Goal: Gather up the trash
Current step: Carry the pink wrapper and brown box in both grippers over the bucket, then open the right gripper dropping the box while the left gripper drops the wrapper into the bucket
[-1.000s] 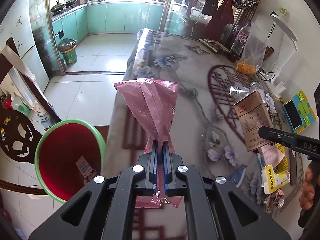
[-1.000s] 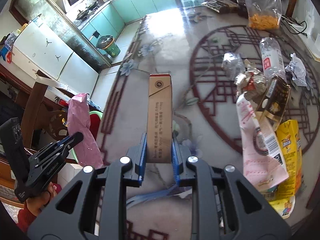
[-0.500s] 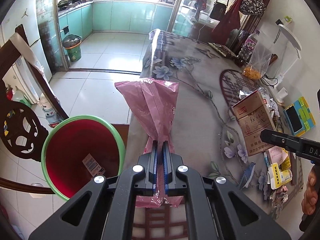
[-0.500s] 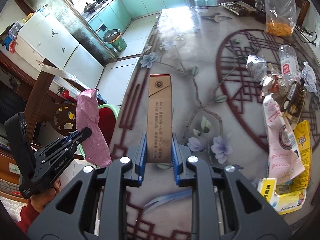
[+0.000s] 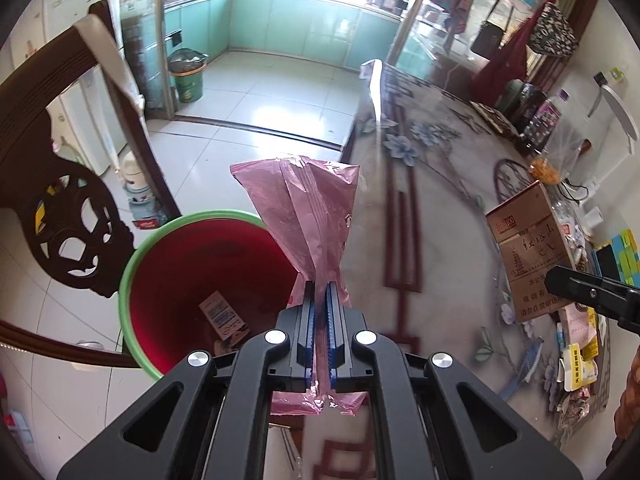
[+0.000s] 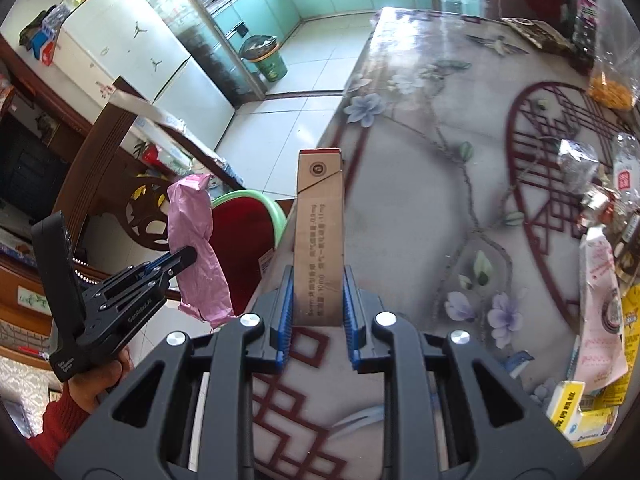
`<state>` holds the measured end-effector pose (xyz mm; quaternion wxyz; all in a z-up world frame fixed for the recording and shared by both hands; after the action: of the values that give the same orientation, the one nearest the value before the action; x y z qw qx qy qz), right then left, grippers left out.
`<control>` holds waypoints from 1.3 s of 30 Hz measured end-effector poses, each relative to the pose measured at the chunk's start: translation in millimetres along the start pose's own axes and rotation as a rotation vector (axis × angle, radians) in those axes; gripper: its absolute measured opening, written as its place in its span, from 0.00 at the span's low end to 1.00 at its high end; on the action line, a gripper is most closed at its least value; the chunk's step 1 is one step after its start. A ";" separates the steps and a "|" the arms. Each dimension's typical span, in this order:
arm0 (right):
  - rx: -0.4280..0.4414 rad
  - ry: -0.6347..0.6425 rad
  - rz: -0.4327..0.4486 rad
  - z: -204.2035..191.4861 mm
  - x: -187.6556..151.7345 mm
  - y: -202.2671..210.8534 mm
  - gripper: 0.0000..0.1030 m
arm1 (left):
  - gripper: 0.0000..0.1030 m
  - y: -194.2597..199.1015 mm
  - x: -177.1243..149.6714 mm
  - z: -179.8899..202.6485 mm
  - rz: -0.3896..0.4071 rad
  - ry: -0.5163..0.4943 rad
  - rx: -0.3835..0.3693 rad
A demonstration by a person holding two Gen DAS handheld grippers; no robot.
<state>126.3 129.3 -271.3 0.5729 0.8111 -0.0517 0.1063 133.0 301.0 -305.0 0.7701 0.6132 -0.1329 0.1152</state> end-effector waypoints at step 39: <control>0.143 0.213 -0.133 -124.0 31.2 -69.7 0.22 | 0.04 7.6 6.7 -103.3 0.024 0.184 0.104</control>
<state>157.0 270.6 -288.4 0.5215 0.8357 0.0710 0.1571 143.2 403.5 -317.7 0.7449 0.6373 -0.0628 0.1871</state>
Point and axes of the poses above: each gripper's, at about its wrist camera, not at the fingertips, and y roughly against the way its jaws point, z to its right, x to its top, the point moved 8 cm from there along -y, roughly the way its jaws point, and after that the axes turned 10 degrees about -z, right-handed, at the moved point
